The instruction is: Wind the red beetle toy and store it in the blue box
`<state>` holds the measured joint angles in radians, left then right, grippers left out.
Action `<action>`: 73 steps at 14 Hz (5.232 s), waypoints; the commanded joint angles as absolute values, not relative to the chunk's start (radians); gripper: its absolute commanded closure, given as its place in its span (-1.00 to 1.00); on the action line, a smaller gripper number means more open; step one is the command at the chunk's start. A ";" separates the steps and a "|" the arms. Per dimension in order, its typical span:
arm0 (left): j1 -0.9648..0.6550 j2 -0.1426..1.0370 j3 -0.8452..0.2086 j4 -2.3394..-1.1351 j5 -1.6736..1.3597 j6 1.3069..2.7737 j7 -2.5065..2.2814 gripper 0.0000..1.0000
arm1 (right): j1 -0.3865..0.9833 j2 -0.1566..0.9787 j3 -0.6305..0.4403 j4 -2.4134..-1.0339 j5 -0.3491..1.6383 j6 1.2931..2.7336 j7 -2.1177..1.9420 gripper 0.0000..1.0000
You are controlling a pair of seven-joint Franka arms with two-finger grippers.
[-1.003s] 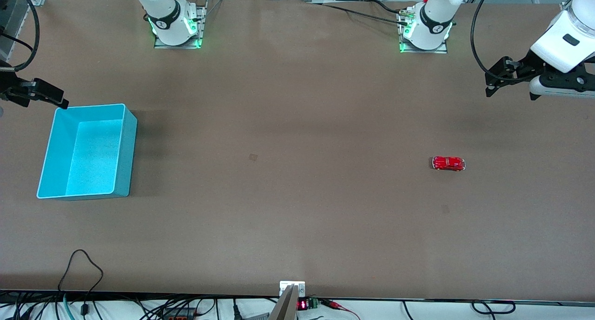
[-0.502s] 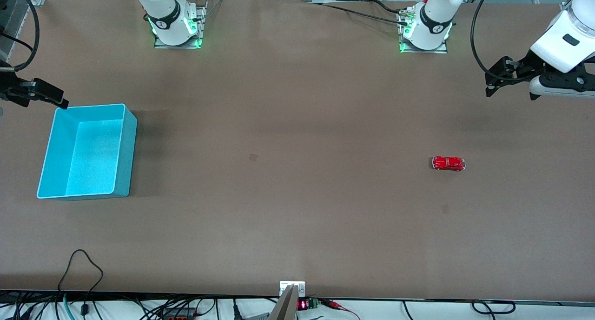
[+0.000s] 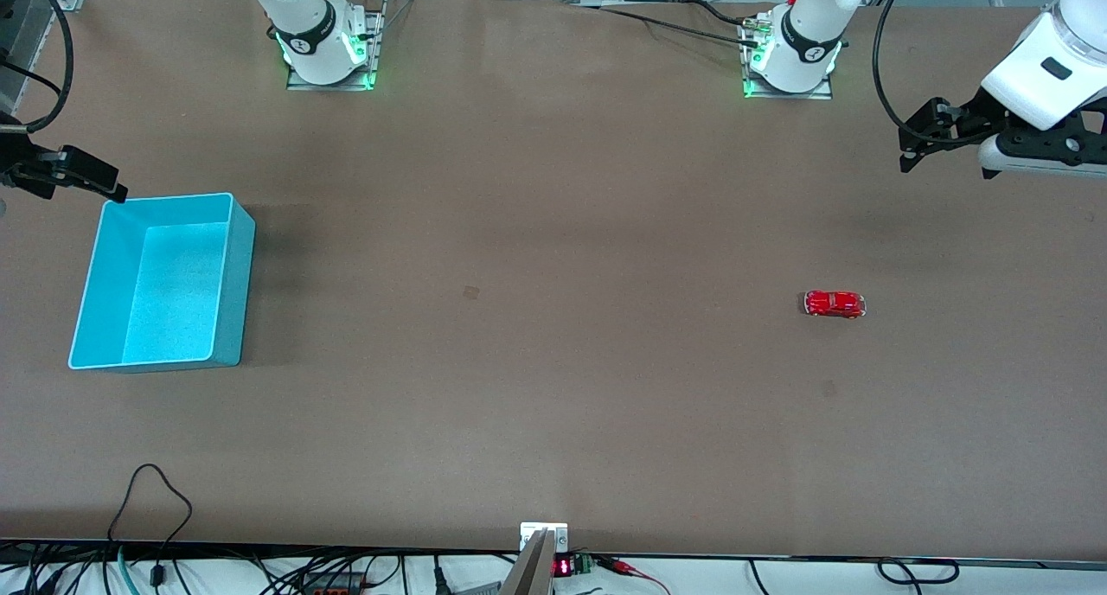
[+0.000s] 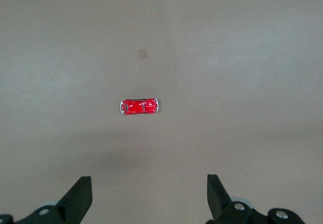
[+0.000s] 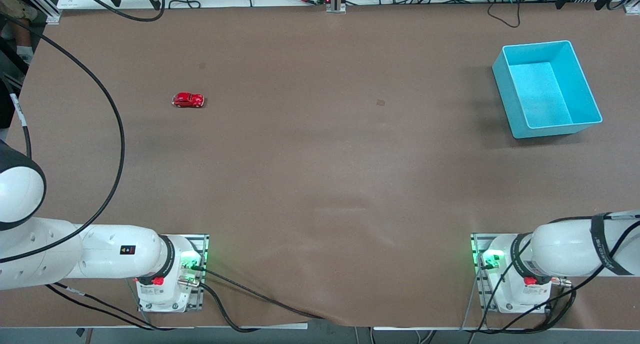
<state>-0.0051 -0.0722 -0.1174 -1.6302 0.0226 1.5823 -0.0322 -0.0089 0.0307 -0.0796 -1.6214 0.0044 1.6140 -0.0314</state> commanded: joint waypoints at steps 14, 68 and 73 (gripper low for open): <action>-0.009 0.029 -0.129 -1.586 0.040 1.474 -0.068 -1.00 | -0.014 0.035 -0.080 -1.612 0.002 1.628 -0.020 -1.00; 0.178 0.399 -0.127 -2.241 0.150 2.726 1.551 0.51 | -0.015 0.048 -0.080 -1.612 -0.002 1.641 -0.018 -1.00; 0.179 0.410 -0.127 -2.241 0.150 2.726 1.551 0.54 | -0.017 0.054 -0.081 -1.612 0.002 1.641 -0.018 -1.00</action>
<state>0.1707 0.3881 -0.1215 -2.2603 0.1285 2.7281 1.5375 -0.0109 0.0477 -0.0826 -1.6214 0.0044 1.6402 -0.0314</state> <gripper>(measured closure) 0.599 0.000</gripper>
